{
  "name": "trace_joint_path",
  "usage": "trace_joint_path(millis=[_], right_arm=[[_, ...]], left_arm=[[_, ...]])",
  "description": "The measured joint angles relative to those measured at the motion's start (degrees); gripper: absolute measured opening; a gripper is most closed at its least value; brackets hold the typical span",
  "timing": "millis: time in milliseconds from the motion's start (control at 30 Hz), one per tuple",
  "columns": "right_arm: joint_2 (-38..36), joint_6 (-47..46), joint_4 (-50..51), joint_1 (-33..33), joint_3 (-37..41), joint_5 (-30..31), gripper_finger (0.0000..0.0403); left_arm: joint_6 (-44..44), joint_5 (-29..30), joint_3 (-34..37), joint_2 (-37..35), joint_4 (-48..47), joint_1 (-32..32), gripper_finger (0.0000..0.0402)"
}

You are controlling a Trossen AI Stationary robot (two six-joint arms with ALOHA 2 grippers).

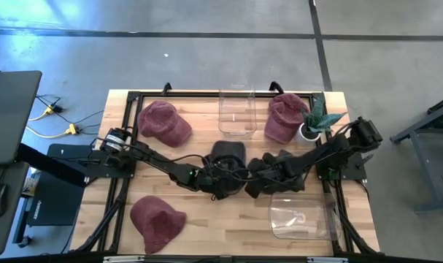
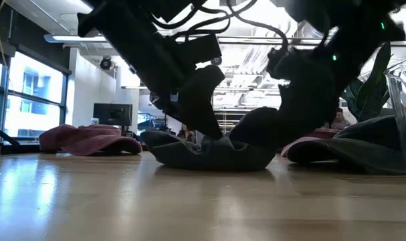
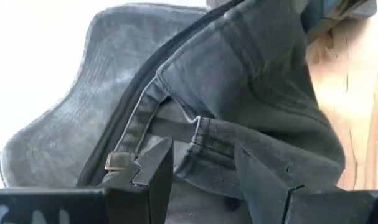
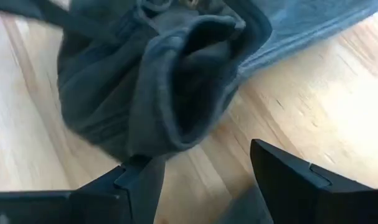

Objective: Pick & Place hat
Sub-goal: Put the left black cap into the top transparent bin

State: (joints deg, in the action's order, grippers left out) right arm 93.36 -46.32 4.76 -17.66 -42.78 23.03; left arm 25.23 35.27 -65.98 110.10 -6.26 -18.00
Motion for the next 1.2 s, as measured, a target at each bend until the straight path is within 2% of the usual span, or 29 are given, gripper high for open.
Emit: trace_joint_path(millis=[100,167,300,500,667,967,1100,1200], right_arm=[[0.02,-0.02,-15.38,0.03,5.21,0.61,0.0223],[0.0,-0.01,-21.8,0.07,7.57,-0.01,0.0217],[-0.73,-0.97,-21.22,0.04,9.28,-6.05,0.0205],[-3.05,-1.31,-19.24,-0.63,9.22,-7.48,0.0201],[-2.29,0.13,-23.18,-1.78,9.12,-1.33,0.0201],[-0.34,1.35,-25.93,-1.91,9.09,9.15,0.0195],[0.43,1.72,-25.83,-2.04,9.09,12.65,0.0158],[0.44,3.23,-25.5,-2.72,9.11,14.0,0.0096]], left_arm=[[0.02,0.01,0.0,0.0,0.05,0.0,0.0162],[0.04,-0.15,0.0,0.0,0.05,0.0,0.0162],[0.07,-0.16,0.0,0.0,0.06,0.0,0.0162],[-0.04,-0.09,0.0,-0.02,0.51,0.02,0.0162],[-1.72,1.28,0.15,2.62,3.14,0.75,0.0162],[-2.12,0.14,-0.26,2.36,4.92,1.53,0.0162],[-2.47,0.15,-0.26,2.36,4.85,1.51,0.0162],[-2.22,0.22,-0.28,2.36,3.58,1.52,0.0162]])
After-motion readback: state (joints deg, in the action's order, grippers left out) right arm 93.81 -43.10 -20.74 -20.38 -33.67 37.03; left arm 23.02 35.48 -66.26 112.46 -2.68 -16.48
